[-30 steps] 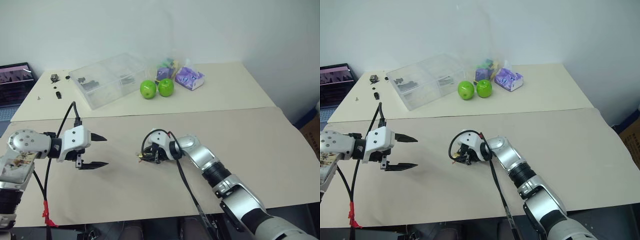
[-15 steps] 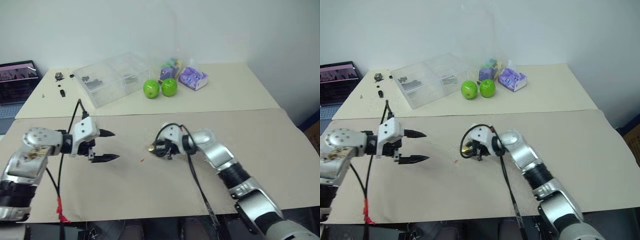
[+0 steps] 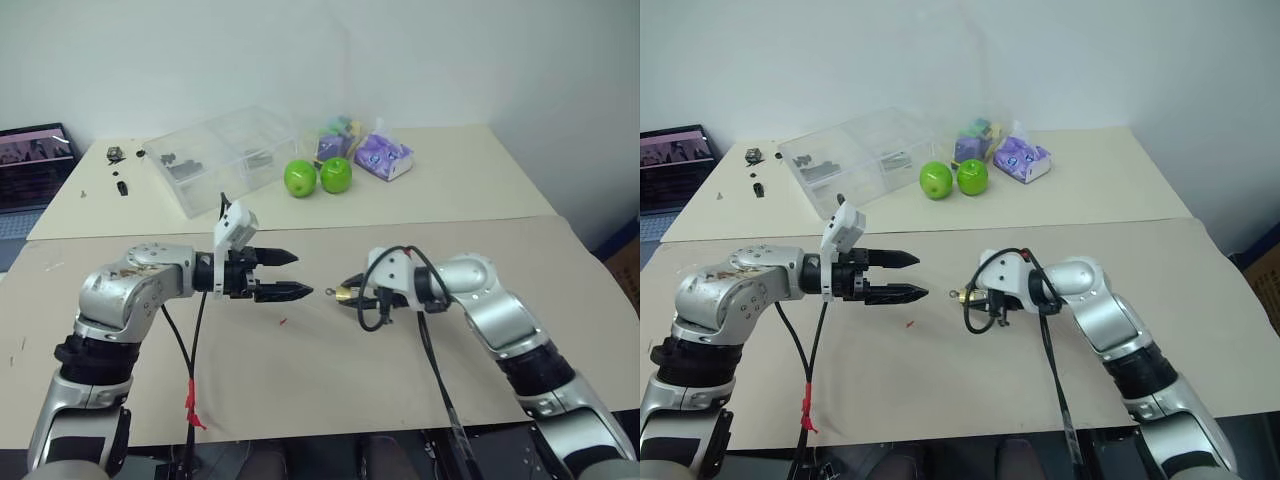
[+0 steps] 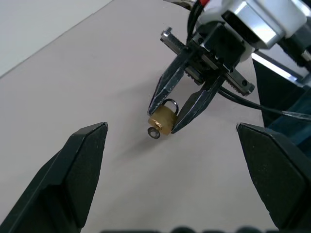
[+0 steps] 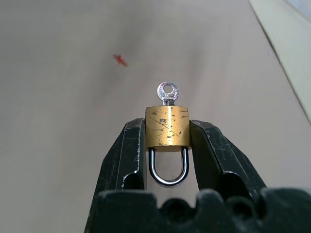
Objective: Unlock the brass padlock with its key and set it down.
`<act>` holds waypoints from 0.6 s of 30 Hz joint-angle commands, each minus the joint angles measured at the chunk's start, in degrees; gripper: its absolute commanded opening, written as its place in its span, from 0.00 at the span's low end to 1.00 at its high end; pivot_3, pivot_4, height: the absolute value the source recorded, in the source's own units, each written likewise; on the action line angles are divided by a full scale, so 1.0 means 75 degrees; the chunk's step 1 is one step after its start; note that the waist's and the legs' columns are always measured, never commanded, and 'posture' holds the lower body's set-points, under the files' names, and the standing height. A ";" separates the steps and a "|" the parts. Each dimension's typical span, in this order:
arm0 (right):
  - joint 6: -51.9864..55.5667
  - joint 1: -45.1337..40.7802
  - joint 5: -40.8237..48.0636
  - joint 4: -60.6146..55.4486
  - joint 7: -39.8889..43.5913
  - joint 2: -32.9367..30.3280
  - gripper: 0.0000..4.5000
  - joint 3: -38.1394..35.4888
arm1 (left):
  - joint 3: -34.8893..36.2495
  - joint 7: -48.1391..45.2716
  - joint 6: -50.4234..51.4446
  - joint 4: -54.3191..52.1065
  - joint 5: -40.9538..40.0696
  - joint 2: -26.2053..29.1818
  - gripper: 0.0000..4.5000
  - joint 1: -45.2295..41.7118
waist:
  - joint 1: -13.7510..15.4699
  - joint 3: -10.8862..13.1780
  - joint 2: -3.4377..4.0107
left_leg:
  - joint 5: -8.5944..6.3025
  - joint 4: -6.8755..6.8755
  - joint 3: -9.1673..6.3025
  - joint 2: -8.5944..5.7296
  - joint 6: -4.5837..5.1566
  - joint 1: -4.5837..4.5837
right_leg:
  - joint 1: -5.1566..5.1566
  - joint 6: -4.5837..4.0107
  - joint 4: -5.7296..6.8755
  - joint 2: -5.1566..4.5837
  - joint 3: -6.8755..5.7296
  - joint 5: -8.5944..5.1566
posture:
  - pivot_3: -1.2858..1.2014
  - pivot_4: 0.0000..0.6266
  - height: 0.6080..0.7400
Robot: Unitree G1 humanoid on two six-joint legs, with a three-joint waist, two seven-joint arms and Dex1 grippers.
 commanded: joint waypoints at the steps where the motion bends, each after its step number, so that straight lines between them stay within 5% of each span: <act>1: -0.0151 -0.0102 0.0303 -0.0496 -0.0033 -0.0276 0.20 -0.0662 | -0.0134 -0.0065 0.0250 -0.0012 -0.0117 0.0183 1.00 -0.0148 | 0.0002 0.0000 0.0000 | 0.0000 -0.0001 0.0001 0.0001 0.0000 0.0001 | -0.0001 -0.0001 -0.0001 0.0000 0.0002 0.0000 | 0.52 0.24 1.00; 5: -0.0043 -0.0239 0.0470 -0.0640 -0.0107 -0.0393 0.20 -0.0976 | -0.0214 -0.0186 0.0576 0.0078 -0.0353 0.0166 1.00 -0.0173 | 0.0022 0.0000 0.0000 | 0.0000 -0.0001 0.0001 0.0002 -0.0001 0.0001 | 0.0001 -0.0001 -0.0004 0.0002 0.0002 0.0000 | 0.52 0.24 1.00; 8: 0.0161 -0.0353 0.0617 -0.0883 -0.0131 -0.0406 0.20 -0.1144 | -0.0196 -0.0087 0.0960 0.0063 -0.0596 0.0016 0.83 -0.0207 | 0.0039 0.0001 0.0001 | 0.0000 -0.0003 0.0000 0.0002 -0.0001 -0.0003 | 0.0012 -0.0002 -0.0037 0.0002 0.0002 0.0000 | 0.52 0.24 1.00; 14: 0.0543 0.0100 0.1057 -0.1251 -0.0146 -0.0452 0.20 -0.1275 | -0.0031 0.0280 0.1428 0.0005 -0.0923 -0.0220 0.30 -0.0583 | 0.0099 0.0001 0.0001 | 0.0001 0.0002 -0.0005 -0.0002 -0.0002 -0.0002 | 0.0057 -0.0004 -0.0082 -0.0002 0.0003 0.0001 | 0.52 0.24 1.00; 18: 0.0401 0.0384 0.1020 -0.1289 -0.0272 -0.0509 0.20 -0.1286 | 0.0172 0.0582 0.1853 -0.0017 -0.1231 -0.0392 0.30 -0.0930 | 0.0210 0.0003 0.0004 | 0.0001 0.0007 -0.0011 -0.0008 -0.0003 0.0000 | 0.0073 -0.0004 -0.0089 -0.0002 0.0004 0.0001 | 0.52 0.24 1.00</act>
